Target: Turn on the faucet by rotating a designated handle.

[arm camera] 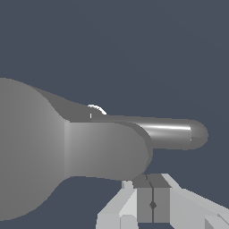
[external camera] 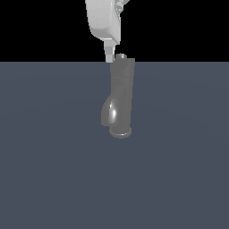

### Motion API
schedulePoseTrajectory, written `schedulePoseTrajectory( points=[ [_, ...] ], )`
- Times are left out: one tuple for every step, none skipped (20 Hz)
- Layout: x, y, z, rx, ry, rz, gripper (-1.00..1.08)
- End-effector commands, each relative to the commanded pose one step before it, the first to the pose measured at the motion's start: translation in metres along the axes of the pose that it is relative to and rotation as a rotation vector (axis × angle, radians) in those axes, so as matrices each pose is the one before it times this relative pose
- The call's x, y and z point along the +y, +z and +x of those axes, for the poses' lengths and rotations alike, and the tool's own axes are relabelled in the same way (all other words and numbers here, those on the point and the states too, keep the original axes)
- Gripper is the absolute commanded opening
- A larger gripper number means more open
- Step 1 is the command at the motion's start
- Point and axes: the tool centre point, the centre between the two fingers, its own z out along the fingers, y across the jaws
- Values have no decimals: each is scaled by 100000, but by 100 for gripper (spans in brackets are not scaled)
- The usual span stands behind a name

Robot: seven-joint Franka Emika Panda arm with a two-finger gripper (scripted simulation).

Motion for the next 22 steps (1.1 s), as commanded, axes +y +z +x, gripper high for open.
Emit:
schedulePoseTrajectory(
  points=[
    [68,-20,39,85,29,70,-100],
    [-228,-1,601,9,355,-10,-100],
    [-226,0,596,9,355,-10,-100],
    [-223,0,588,8,348,-10,-100],
    [-221,0,581,8,345,-10,-100],
    [-218,0,572,8,338,-10,-100],
    [-216,0,565,8,335,-9,-100],
    [-213,0,558,7,331,-10,-100],
    [-211,0,551,7,327,-9,-100],
    [-208,0,544,7,324,-10,-100],
    [-206,0,537,6,320,-10,-100],
    [-203,0,528,6,312,-10,-100],
    [-201,0,520,5,309,-10,-100],
    [-199,0,515,5,309,-10,-100],
    [-196,0,505,4,301,-10,-100],
    [-194,0,497,3,297,-11,-100],
    [-192,0,489,2,293,-12,-100],
    [-190,1,477,-1,284,-13,-100],
    [0,0,0,0,0,0,-100],
    [983,6,-5097,-949,-8649,-945,-100],
    [-279,-3,265,39,330,38,-100],
    [-277,-3,264,39,330,38,-100]
  ],
)
